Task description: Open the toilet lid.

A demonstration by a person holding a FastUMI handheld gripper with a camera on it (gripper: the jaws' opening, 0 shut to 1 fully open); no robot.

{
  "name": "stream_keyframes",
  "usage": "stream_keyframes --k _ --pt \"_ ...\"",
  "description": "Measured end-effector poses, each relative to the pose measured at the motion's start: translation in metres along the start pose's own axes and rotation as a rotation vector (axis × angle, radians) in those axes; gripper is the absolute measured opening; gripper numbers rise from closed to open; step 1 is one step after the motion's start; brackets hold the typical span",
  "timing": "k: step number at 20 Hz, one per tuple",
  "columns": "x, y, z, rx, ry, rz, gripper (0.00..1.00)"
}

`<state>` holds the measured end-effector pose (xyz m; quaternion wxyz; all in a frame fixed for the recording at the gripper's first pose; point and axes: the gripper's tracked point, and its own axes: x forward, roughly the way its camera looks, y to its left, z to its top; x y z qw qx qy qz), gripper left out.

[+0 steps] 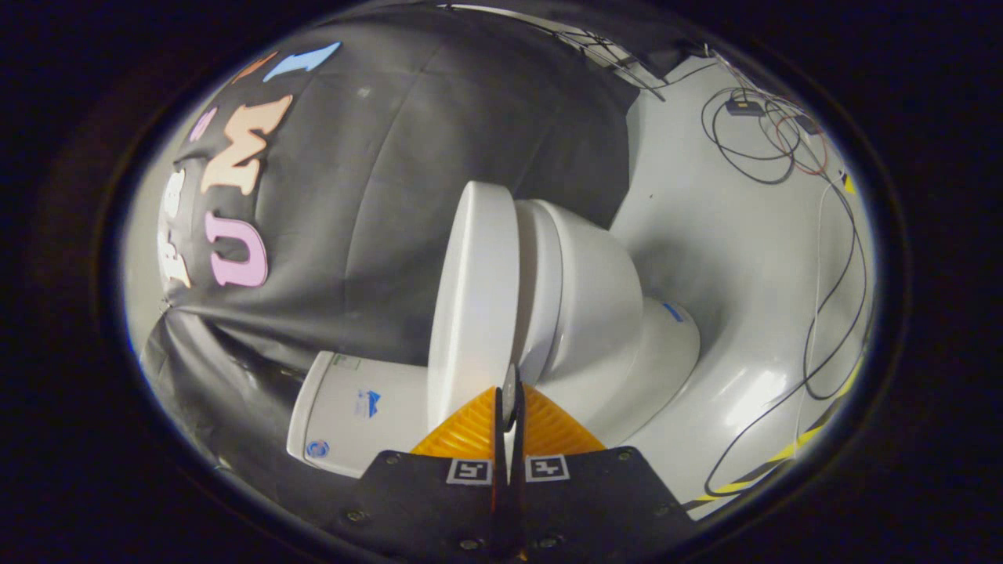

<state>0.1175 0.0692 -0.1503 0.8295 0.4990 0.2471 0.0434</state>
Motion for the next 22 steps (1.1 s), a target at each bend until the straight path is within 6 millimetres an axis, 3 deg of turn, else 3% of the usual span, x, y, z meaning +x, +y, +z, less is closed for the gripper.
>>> stream_keyframes --k 3,8,18,22 --pt "-0.006 0.011 0.008 0.054 -0.014 -0.003 0.01" --pt "-0.008 0.035 -0.01 0.021 0.026 0.016 0.01" --pt "-0.018 0.074 -0.014 -0.246 -0.037 -0.046 0.01" --pt "-0.026 0.103 -0.01 -0.406 -0.079 -0.047 0.01"
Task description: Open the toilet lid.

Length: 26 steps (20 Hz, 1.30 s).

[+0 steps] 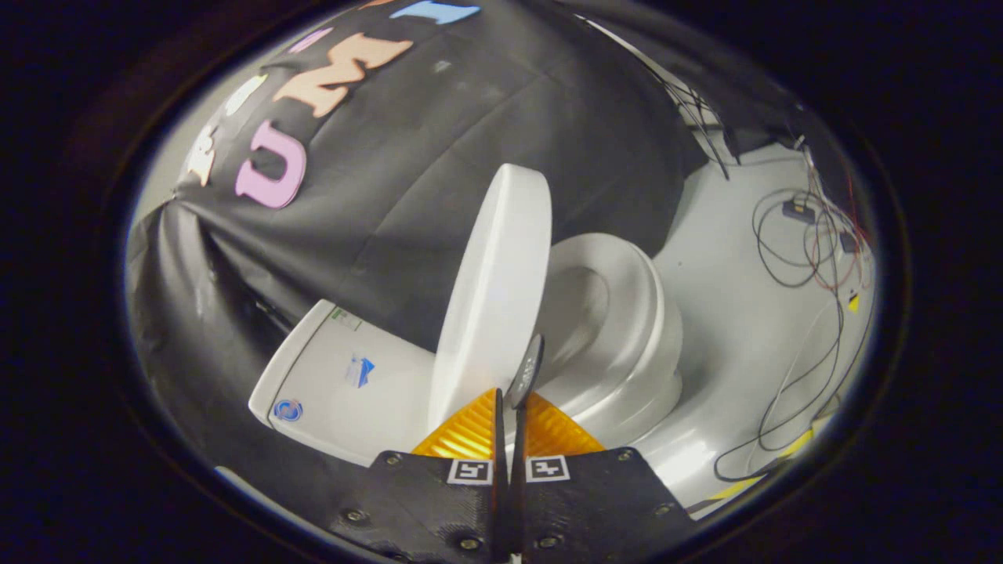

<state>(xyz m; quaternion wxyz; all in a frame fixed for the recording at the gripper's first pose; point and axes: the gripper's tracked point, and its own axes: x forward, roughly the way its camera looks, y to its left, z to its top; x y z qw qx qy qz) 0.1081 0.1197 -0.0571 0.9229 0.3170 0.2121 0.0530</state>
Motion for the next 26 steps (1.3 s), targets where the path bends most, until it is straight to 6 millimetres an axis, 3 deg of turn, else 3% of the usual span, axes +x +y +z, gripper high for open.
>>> stream_keyframes --k 13,22,26 --pt "-0.013 0.046 0.017 -0.19 -0.042 0.001 0.01" --pt "-0.023 0.086 0.018 -0.5 -0.077 -0.064 0.01" --pt "-0.021 0.102 0.016 -0.5 -0.101 -0.065 0.01"
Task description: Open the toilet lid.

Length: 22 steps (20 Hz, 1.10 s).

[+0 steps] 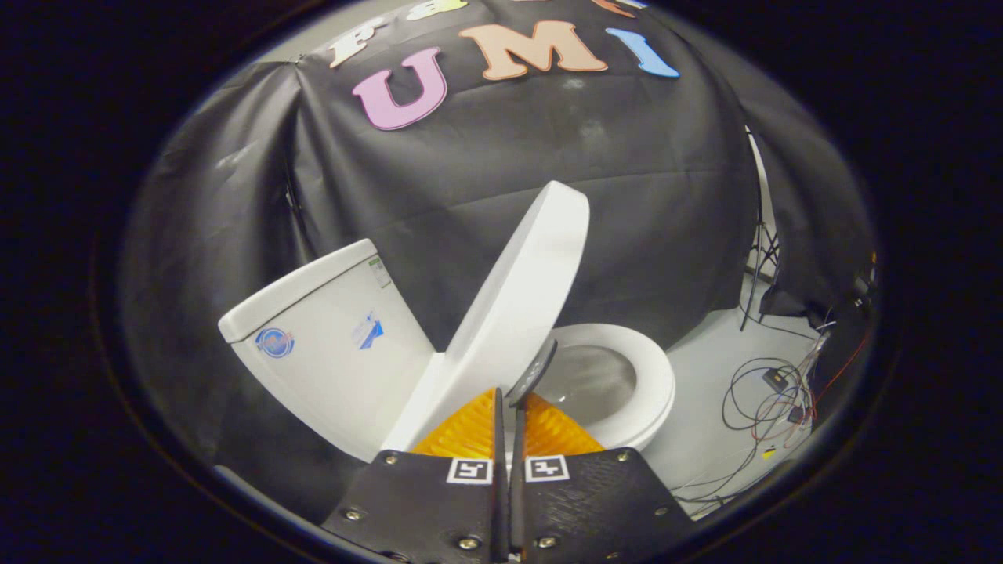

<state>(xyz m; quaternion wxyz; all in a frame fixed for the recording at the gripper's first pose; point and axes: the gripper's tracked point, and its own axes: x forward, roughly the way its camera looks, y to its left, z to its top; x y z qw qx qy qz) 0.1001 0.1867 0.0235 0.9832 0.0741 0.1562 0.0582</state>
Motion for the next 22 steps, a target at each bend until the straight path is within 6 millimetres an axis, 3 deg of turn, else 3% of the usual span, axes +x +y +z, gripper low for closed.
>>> stream_keyframes --k 22 --pt "-0.006 0.077 0.025 -0.159 -0.046 0.01 0.01"
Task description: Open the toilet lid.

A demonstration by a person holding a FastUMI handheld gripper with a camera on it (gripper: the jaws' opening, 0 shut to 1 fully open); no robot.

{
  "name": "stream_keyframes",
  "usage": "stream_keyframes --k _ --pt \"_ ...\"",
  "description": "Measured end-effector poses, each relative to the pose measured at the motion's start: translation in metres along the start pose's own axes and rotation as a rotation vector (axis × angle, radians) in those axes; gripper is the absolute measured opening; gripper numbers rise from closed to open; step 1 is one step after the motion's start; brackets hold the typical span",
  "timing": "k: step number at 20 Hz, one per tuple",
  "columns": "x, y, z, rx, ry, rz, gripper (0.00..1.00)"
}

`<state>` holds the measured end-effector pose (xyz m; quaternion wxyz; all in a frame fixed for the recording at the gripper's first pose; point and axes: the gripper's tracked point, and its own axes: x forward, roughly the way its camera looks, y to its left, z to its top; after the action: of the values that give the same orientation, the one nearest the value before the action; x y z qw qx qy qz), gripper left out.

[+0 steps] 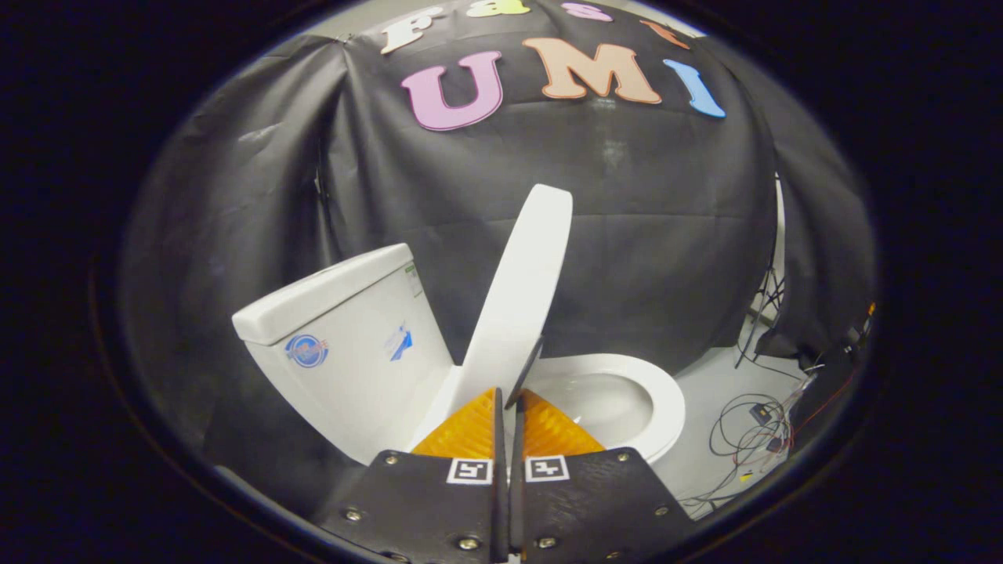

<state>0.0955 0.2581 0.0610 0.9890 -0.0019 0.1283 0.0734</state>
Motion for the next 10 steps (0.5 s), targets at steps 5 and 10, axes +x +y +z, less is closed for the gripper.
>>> stream_keyframes --k 5,10 --pt "-0.002 0.017 0.008 -0.047 -0.014 0.019 0.01" --pt "0.001 0.033 0.011 -0.032 -0.025 0.038 0.01"
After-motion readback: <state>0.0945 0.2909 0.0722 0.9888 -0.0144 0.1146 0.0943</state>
